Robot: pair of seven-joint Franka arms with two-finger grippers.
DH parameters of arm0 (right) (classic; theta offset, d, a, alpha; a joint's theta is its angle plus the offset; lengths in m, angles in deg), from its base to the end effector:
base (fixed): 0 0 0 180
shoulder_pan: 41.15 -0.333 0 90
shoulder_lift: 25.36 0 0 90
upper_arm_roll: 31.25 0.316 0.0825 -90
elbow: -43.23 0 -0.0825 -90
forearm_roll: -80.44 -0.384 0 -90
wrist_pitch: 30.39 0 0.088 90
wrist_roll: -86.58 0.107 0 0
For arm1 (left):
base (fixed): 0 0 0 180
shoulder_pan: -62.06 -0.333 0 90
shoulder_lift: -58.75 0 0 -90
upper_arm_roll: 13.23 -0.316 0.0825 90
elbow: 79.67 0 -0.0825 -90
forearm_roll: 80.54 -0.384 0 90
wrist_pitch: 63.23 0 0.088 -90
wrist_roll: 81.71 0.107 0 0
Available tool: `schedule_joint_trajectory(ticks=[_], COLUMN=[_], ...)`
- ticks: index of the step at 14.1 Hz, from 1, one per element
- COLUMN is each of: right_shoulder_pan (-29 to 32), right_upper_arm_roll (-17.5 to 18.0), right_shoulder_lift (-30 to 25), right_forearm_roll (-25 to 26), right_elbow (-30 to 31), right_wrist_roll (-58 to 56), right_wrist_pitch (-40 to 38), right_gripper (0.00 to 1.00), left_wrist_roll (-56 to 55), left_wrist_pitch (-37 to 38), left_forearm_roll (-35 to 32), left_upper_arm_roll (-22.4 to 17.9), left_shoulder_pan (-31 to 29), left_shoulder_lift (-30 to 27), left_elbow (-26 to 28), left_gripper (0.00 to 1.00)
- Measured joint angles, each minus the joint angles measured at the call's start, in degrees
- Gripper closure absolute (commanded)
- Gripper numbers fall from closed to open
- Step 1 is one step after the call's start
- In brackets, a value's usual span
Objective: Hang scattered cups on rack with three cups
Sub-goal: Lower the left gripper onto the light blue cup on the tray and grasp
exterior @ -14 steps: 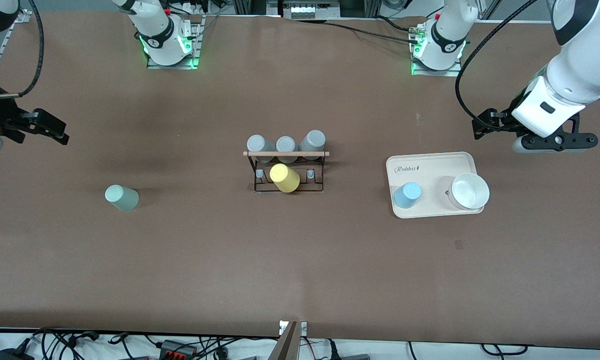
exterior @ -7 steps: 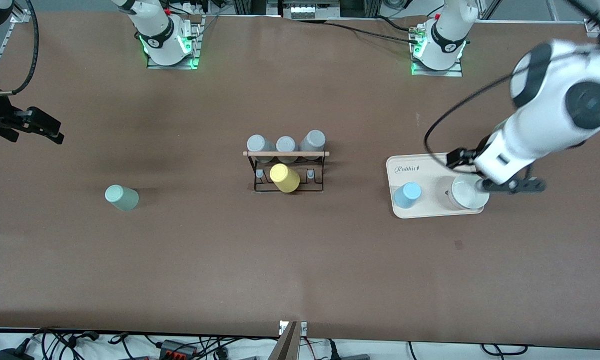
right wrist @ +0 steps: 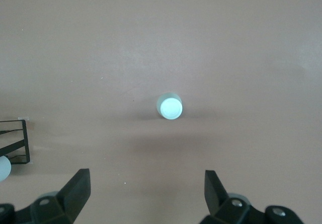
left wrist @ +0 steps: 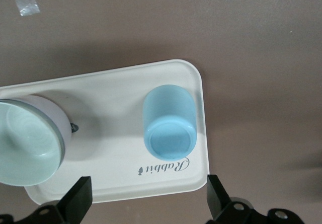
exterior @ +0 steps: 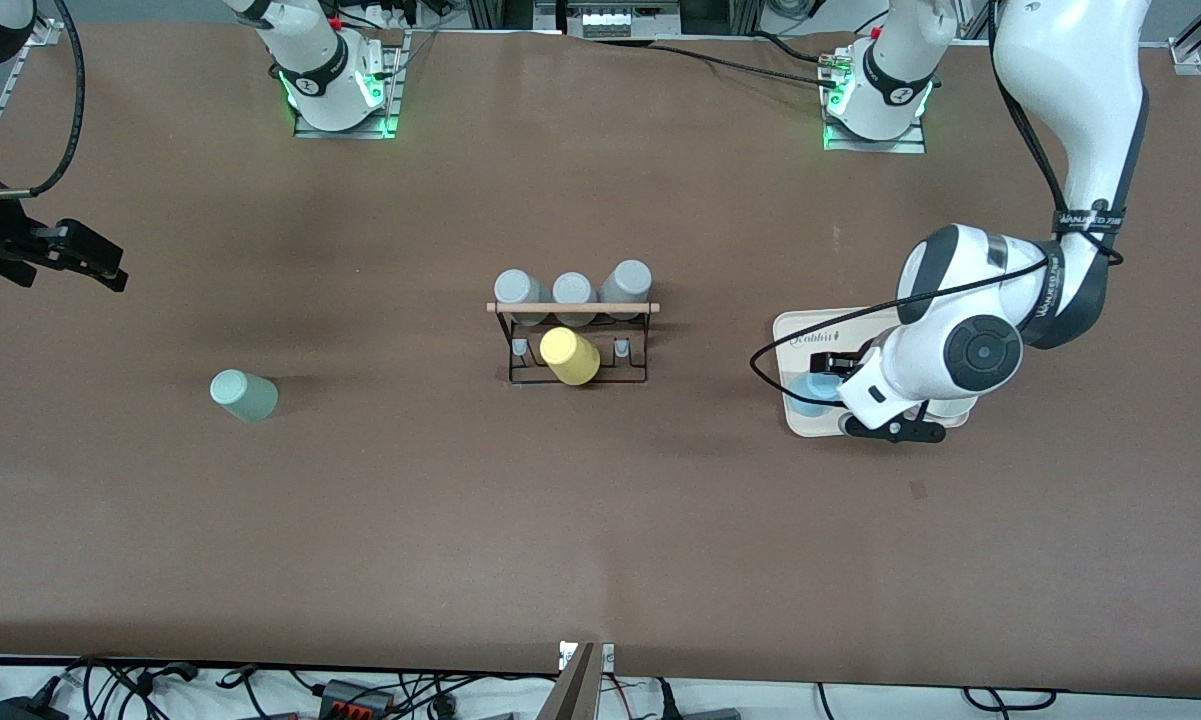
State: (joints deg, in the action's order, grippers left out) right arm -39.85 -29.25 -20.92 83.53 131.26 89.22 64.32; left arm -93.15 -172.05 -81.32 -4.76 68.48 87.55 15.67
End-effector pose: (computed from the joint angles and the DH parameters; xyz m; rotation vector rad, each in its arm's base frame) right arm 0.5861 0.0010 0.6042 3.0906 -0.0474 0.0628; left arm 0.6263 -0.1559 0.2995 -3.1115 0.0897 0.4209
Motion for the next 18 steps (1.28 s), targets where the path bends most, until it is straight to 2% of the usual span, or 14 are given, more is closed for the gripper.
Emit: schedule_joint_trajectory(ticks=[7, 9, 11, 12, 18], right_shoulder_pan=[-2.95, -2.96, -2.26, -1.52, -0.04], right_upper_arm_roll=[0.25, 0.19, -0.38, -0.66, -0.76], right_shoulder_lift=[0.17, 0.33, 0.54, 0.57, 0.57], right_forearm_roll=[3.66, 3.59, 0.53, -0.93, -1.81], right_elbow=[0.00, 0.04, 0.16, 0.28, 0.44], right_wrist_roll=[0.65, 0.81, 0.83, 0.81, 0.14], right_wrist_pitch=[0.27, 0.22, 0.17, 0.15, -0.04], right_gripper=[0.00, 0.00, 0.00, 0.00, 0.00], left_wrist_roll=[0.00, 0.00, 0.00, 0.00, 0.00], left_wrist_pitch=[-7.72, -9.79, -10.44, -10.52, -10.66], left_forearm_roll=[0.00, 0.00, 0.00, 0.00, 0.00], left_upper_arm_roll=[-0.04, -0.04, -0.04, -0.04, 0.02], left_shoulder_pan=[-0.01, 0.02, 0.04, 0.03, 0.22], left_shoulder_lift=[4.16, 4.60, 4.73, 4.73, 4.64], left_elbow=[2.74, 4.16, 4.58, 4.61, 4.60], left_gripper=[0.00, 0.00, 0.00, 0.07, 0.72])
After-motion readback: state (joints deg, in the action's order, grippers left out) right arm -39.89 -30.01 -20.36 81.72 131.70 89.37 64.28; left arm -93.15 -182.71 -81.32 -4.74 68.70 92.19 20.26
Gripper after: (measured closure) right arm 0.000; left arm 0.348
